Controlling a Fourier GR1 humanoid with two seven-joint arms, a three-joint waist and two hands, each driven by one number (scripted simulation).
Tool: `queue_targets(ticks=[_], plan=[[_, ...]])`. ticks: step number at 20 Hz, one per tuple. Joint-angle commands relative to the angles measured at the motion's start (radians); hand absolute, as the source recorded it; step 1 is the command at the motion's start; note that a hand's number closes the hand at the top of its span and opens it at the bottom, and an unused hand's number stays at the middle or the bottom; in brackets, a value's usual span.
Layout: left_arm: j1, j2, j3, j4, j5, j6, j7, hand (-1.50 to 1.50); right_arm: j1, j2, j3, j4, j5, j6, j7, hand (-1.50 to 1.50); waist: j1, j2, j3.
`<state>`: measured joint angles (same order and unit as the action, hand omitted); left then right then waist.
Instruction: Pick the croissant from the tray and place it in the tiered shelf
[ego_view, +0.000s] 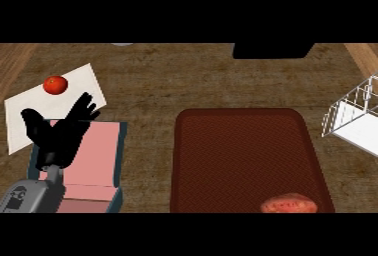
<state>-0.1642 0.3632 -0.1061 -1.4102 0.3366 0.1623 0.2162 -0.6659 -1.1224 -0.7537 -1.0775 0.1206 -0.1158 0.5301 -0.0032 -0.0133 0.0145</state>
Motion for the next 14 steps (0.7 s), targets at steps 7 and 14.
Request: queue_targets(ticks=[7,14], plan=[[0.132,0.013,0.013,0.062,0.034,-0.025,0.029,0.0,0.122,-0.135,-0.274,0.112,-0.062,0.021,0.013,-1.5,-0.029,0.007,-0.014],[0.137,-0.001,-0.009,0.051,0.009,0.014,0.038,0.0,0.263,-0.178,-0.477,0.242,-0.14,0.207,-0.132,-1.5,-0.044,0.007,-0.012]])
